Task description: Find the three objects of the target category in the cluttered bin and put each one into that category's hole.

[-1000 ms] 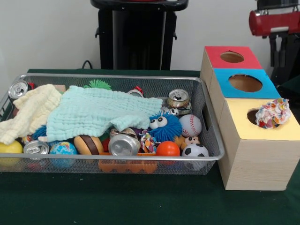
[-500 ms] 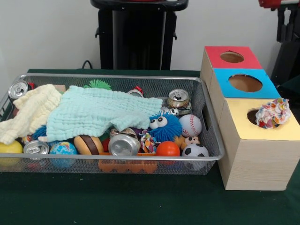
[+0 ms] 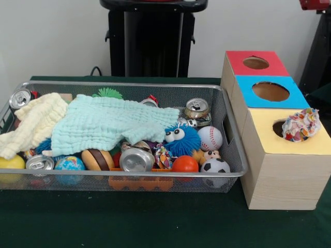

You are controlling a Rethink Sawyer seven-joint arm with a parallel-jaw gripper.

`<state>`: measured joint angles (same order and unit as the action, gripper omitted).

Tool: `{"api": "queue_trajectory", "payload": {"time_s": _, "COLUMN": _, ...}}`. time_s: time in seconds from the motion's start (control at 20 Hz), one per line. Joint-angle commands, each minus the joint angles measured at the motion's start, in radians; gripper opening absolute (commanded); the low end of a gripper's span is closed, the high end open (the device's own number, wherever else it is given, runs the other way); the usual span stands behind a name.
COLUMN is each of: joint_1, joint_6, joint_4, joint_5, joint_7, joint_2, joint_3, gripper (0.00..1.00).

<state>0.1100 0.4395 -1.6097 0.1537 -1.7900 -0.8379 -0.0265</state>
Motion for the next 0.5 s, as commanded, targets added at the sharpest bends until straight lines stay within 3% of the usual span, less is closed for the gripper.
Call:
{"api": "queue_trajectory", "payload": {"time_s": 0.05, "joint_1": -0.039, "joint_6": -0.019, "joint_4": 0.122, "joint_5": -0.047, "joint_7": -0.093, "joint_2": 0.121, "joint_3": 0.013, "gripper": 0.00}}
{"api": "queue_trajectory", "payload": {"time_s": 0.5, "joint_1": -0.071, "joint_6": -0.100, "joint_4": 0.077, "joint_5": -0.058, "joint_7": -0.079, "joint_2": 0.141, "joint_3": 0.054, "gripper": 0.00}}
